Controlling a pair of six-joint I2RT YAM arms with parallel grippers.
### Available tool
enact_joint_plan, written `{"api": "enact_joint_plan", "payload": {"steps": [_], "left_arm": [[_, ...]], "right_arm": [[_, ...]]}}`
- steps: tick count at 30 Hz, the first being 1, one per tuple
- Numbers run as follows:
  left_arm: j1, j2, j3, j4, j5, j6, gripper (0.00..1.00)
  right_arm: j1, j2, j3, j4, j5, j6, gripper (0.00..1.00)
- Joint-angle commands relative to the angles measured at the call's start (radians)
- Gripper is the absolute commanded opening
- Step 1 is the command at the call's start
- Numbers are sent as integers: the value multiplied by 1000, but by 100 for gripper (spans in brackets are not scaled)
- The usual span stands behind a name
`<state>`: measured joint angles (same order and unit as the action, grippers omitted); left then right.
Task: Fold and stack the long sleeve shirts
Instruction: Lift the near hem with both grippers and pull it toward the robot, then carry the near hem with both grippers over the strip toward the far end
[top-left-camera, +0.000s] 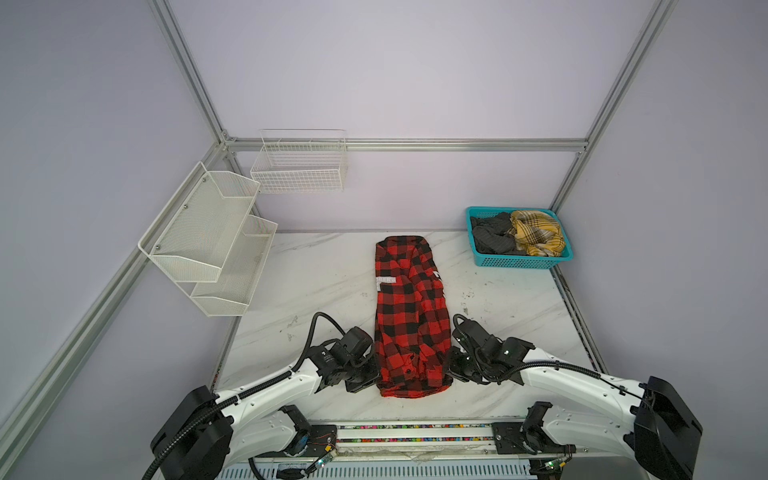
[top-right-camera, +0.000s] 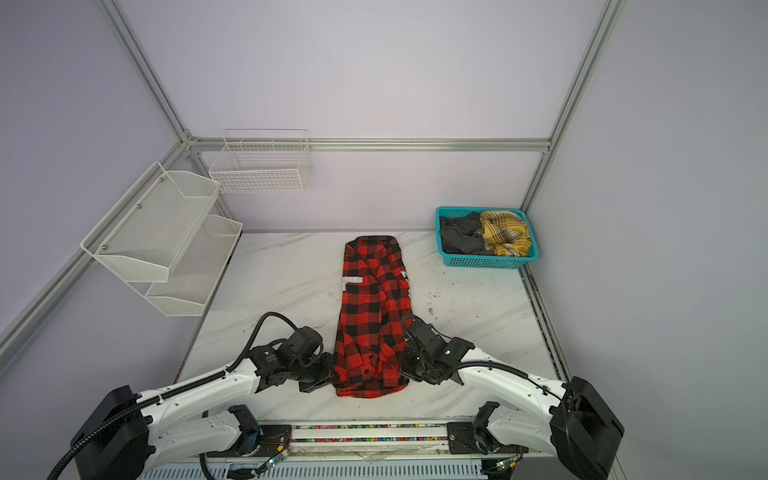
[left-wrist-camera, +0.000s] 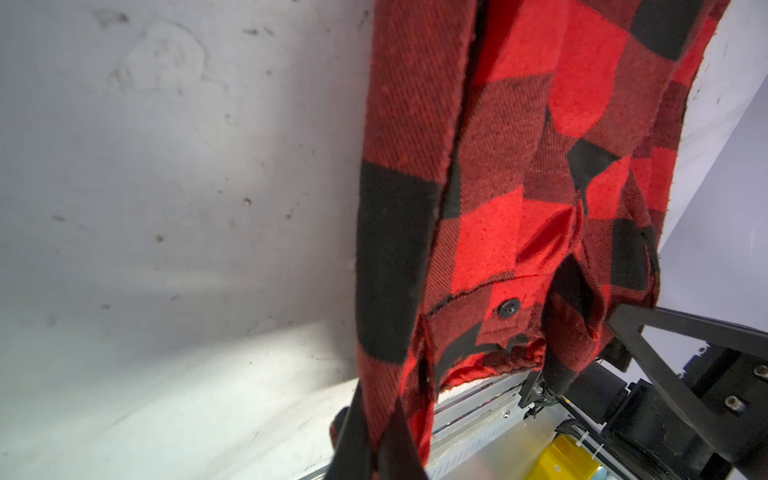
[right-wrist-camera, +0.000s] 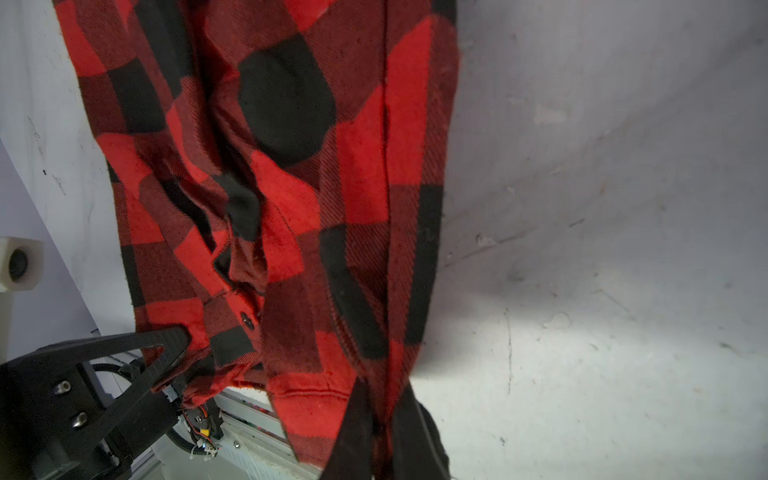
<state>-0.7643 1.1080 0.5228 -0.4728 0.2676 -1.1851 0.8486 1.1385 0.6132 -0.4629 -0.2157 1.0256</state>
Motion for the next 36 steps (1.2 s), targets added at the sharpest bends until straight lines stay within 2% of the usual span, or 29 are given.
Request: {"api": "enact_joint_plan", "payload": {"steps": [1,15,23,27,32,36], "left_arm": [[-10,-22,-40,16,-11,-19,0],[-44,-16,-52,13,-16,-43,0],[-55,-118,-66,13,-26,-111,0],[-56,-169,-25,7,-35,-141,0],[-55,-155,46,-2,-65,-135,0],[-46,-102,141,2,-132,-105,0]], "right_arm": [[12,-13,28,-51,25,22,0],[42,-47,16,-83,30,31,0],[63,-74,44,-164,72,34,0],[64,-93,106,-237,100,39,0],[57,-33,219,-271,99,29,0],[-44,78,346,-287,77,-67,0]]}}
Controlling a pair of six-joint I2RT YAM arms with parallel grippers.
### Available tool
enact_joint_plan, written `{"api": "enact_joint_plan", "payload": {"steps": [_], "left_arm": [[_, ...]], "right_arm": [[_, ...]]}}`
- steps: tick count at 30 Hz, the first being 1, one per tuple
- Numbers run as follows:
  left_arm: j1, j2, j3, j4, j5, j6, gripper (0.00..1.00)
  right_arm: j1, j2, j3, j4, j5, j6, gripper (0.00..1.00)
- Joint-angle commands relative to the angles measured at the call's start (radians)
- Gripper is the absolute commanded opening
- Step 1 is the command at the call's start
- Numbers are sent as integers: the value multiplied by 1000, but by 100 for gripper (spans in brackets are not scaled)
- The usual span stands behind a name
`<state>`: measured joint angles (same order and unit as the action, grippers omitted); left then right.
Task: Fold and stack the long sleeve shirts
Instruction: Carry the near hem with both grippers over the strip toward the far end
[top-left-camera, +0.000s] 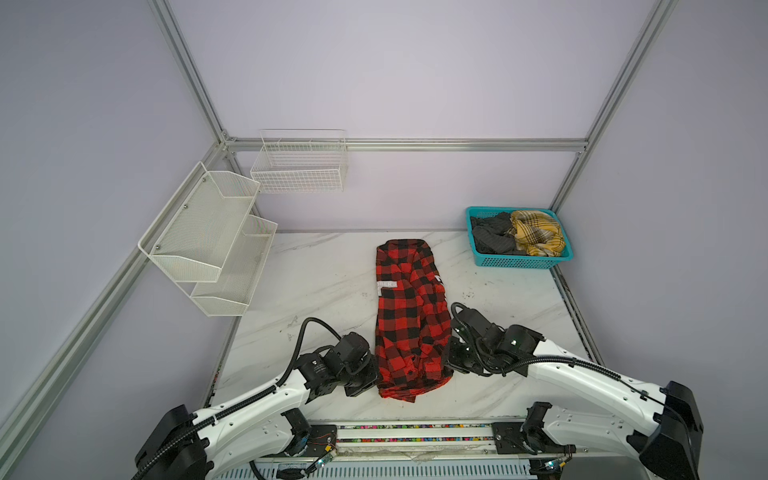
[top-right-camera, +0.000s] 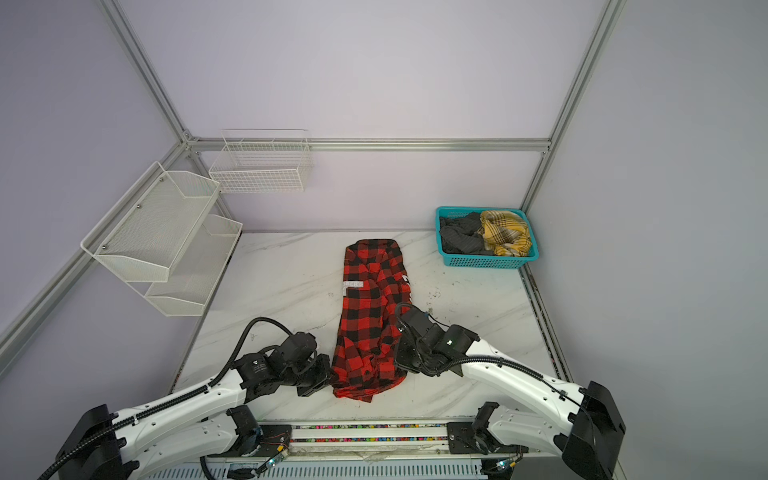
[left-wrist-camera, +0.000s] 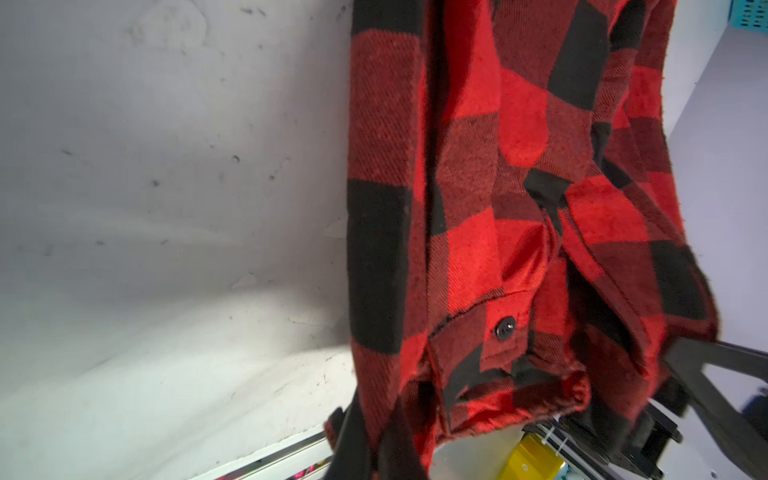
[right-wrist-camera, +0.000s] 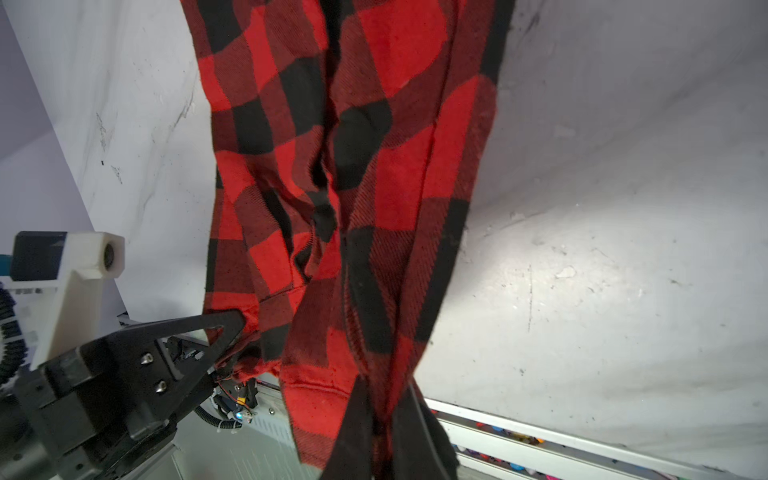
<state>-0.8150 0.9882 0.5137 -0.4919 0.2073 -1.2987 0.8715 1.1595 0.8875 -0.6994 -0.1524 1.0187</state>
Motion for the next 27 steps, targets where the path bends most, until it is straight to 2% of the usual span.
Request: {"api": "enact_joint_plan", "payload": {"steps": [1,3,6,13,14,15,16,17,18,19,20,21,23,24,27], "left_arm": [[15,24,175,23,-95,9,0],[57,43,223,71,-124,1,0],[162,132,330,160,-91,22,0],[330,627,757,205,65,182,0],[354,701,812,206,74,191,0],[378,771,863,202,76,199,0],[399,828,912,190,76,215,1],[423,886,975,133,54,236,18],[448,934,1025,84,39,243,42],[467,965,1053,79,43,247,59],[485,995,1085,79,49,259,69],[499,1021,1126,75,68,281,71],[520,1048,1226,-1,83,322,72],[526,1033,1254,-27,68,343,72],[517,936,1249,-46,3,388,74]], "right_arm": [[-109,77,96,-46,-8,-95,0],[-213,144,166,-34,-58,-185,0],[-323,318,331,-35,-122,-316,0],[-483,766,763,-41,-202,-460,0],[-502,844,843,-46,-217,-469,3],[-518,924,940,-71,-201,-471,10],[-530,984,1031,-79,-209,-480,27],[-538,1054,1113,-83,-227,-485,41],[-542,1129,1227,-143,-215,-493,56],[-543,1183,1327,-208,-204,-524,64],[-543,1223,1408,-272,-180,-548,67],[-543,1224,1443,-295,-148,-559,71],[-543,1157,1389,-248,-134,-557,77],[-542,1109,1350,-217,-128,-523,78],[-543,1043,1328,-270,-54,-559,80]]}}
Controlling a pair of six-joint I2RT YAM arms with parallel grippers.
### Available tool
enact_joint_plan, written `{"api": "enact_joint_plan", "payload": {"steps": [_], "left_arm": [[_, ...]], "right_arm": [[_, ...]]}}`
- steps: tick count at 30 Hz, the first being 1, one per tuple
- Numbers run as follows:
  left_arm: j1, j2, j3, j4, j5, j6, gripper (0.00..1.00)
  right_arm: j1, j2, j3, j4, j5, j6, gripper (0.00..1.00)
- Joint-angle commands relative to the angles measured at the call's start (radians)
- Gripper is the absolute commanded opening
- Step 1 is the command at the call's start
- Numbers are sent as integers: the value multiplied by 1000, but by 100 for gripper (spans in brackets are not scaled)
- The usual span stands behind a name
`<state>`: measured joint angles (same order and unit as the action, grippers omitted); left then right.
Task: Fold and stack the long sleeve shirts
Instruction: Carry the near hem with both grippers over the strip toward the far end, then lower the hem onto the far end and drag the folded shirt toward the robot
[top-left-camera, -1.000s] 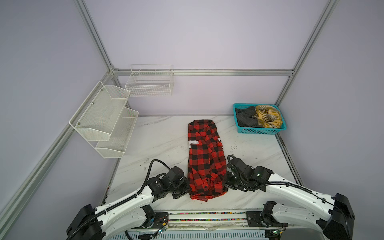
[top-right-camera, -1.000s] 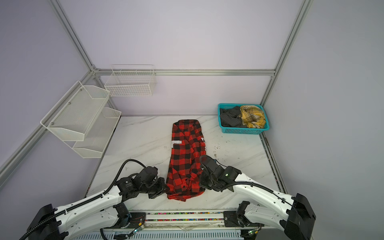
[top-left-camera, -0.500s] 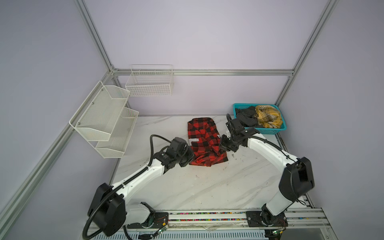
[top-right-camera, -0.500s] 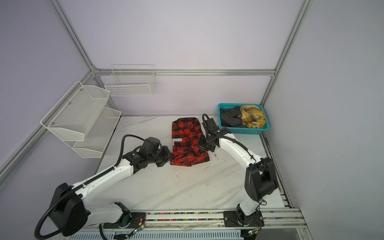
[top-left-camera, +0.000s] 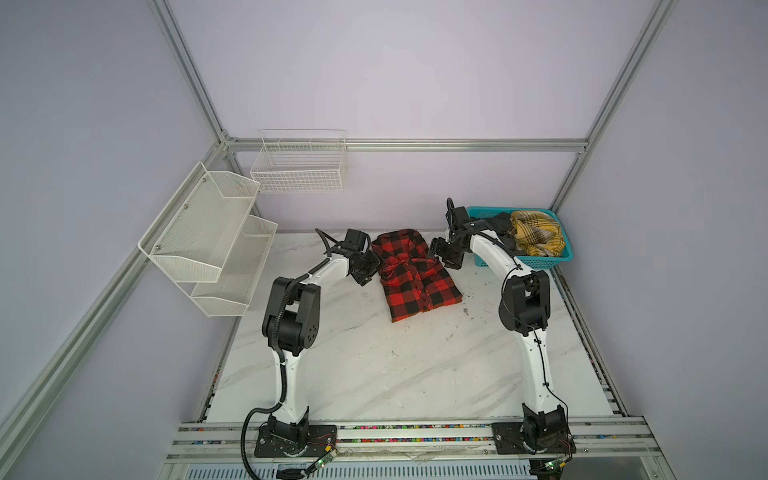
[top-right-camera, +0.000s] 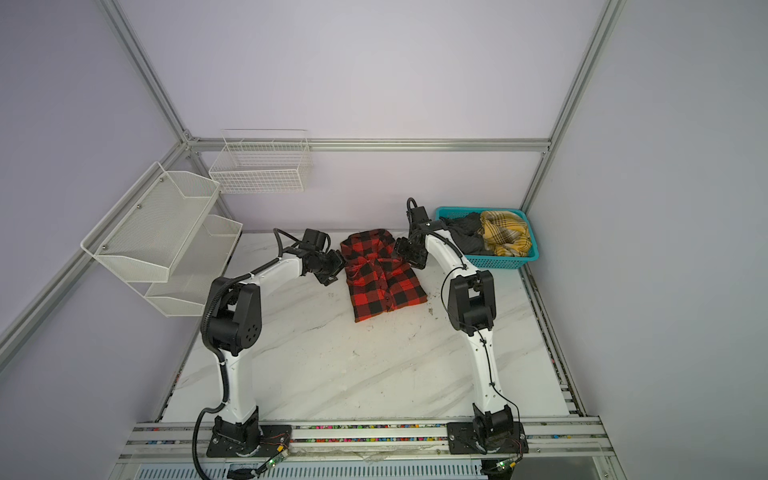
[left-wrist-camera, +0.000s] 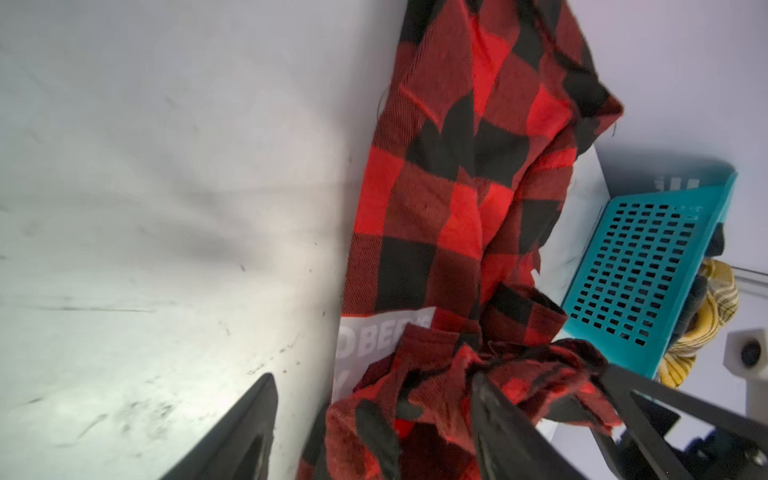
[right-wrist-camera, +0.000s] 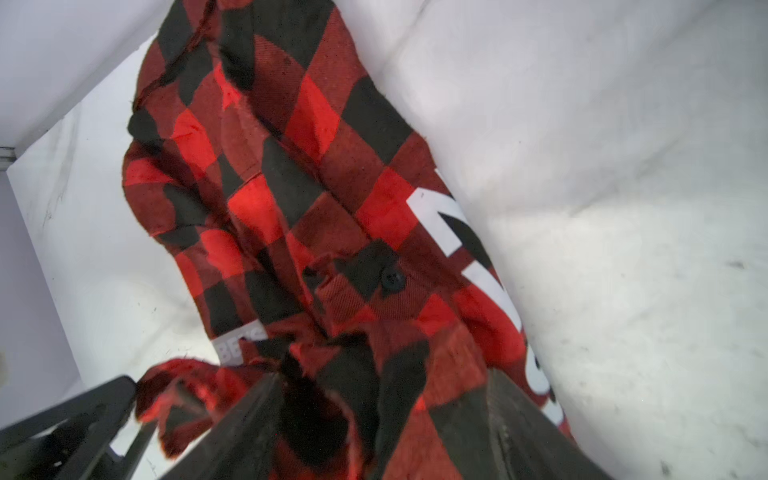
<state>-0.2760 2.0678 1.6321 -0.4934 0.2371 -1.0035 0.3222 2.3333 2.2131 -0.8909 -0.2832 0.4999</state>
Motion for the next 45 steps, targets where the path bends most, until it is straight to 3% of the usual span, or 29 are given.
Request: {"api": "enact_joint_plan", "payload": {"steps": [1,5,9,14,16,23,28,35,41,45], "left_arm": [[-36,-172,126,-57,-34,112,75],[-141,-227,102,-171,-70,157,68],[-221,-235,21,-131,-55,126,53],[-230,-102,69,-90,29,105,39],[-229,-51,108,-96,32,125,38],[-215,91,183,-156,23,177,36],[-225,47,45,-163,18,199,33],[-270,-209,-359,-141,-52,256,34],[-388,-514,-752,-67,-2,152,35],[-339,-719,-767,-95,-13,149,46]], "right_arm": [[8,-152,-17,-96,116,-66,80],[18,-231,-164,-69,208,-109,80],[21,-293,-299,22,183,-139,68],[24,-244,-350,121,87,-177,30],[25,-208,-335,151,46,-190,24],[38,-104,-323,167,44,-185,25],[112,-168,-474,206,48,-156,29],[240,-429,-868,335,-7,-4,31],[373,-679,-1154,393,40,182,33],[397,-814,-1174,394,53,266,37]]}}
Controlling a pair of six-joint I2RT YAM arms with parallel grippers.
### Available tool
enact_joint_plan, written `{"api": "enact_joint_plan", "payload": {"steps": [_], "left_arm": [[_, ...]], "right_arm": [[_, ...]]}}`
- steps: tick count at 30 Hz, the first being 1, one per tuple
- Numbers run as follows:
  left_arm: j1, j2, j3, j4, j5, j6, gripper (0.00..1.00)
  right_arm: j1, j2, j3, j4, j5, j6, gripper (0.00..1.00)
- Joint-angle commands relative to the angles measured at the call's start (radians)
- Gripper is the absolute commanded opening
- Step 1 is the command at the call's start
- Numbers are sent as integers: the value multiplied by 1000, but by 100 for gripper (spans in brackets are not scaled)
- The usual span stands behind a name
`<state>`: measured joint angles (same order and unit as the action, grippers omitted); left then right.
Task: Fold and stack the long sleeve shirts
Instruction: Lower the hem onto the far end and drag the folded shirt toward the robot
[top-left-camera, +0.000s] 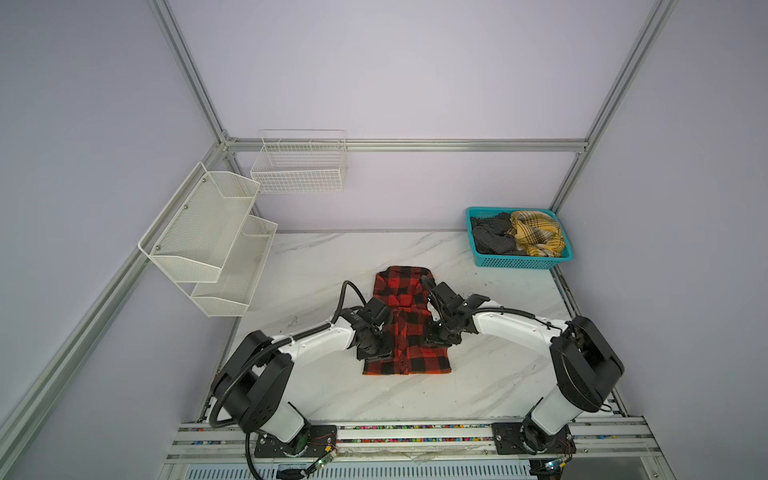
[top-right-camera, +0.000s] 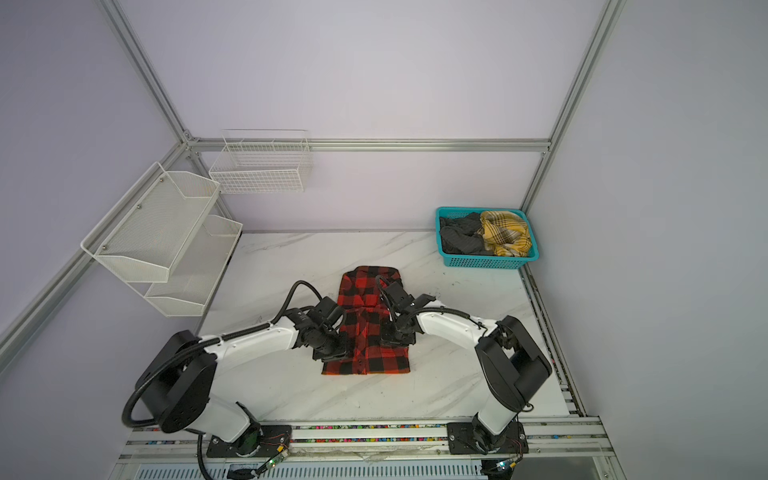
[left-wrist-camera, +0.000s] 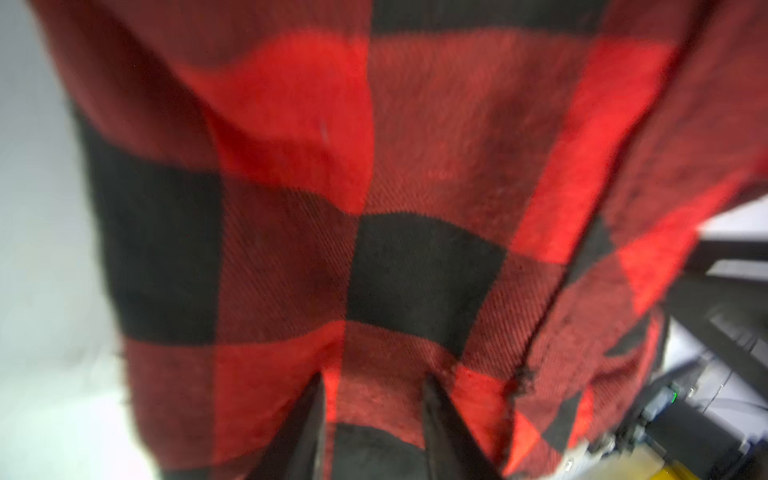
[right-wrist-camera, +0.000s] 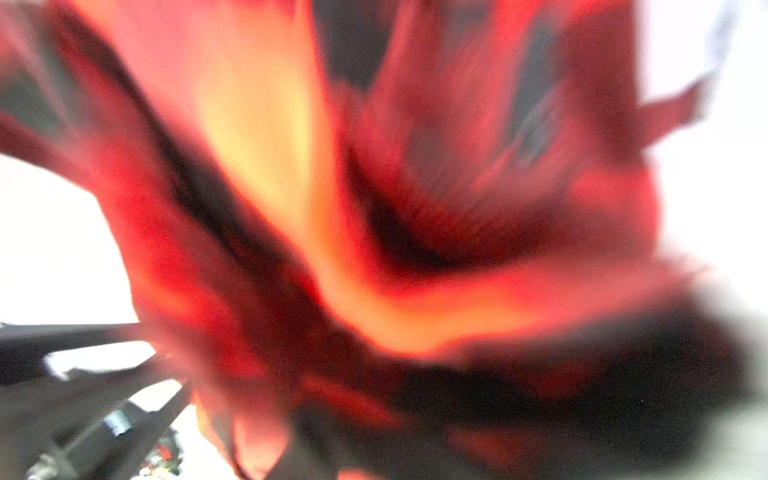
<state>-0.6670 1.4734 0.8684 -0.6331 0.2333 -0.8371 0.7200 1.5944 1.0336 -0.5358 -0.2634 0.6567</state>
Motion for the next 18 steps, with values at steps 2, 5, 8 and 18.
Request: {"api": "enact_joint_plan", "payload": {"steps": [2,5,8,18], "left_arm": [[108,-148,52,45,-8,23,50],[198,-69,161,20,52,89,48],[240,110,234,10,137,126,41],[307,329,251,102,117,131,37]], "right_arm": [[5,-86,18,54,34,129,37],[10,-49,33,78,31,150,37],[13,10,56,109,40,143,37],[-95,281,154,104,68,19,34]]}}
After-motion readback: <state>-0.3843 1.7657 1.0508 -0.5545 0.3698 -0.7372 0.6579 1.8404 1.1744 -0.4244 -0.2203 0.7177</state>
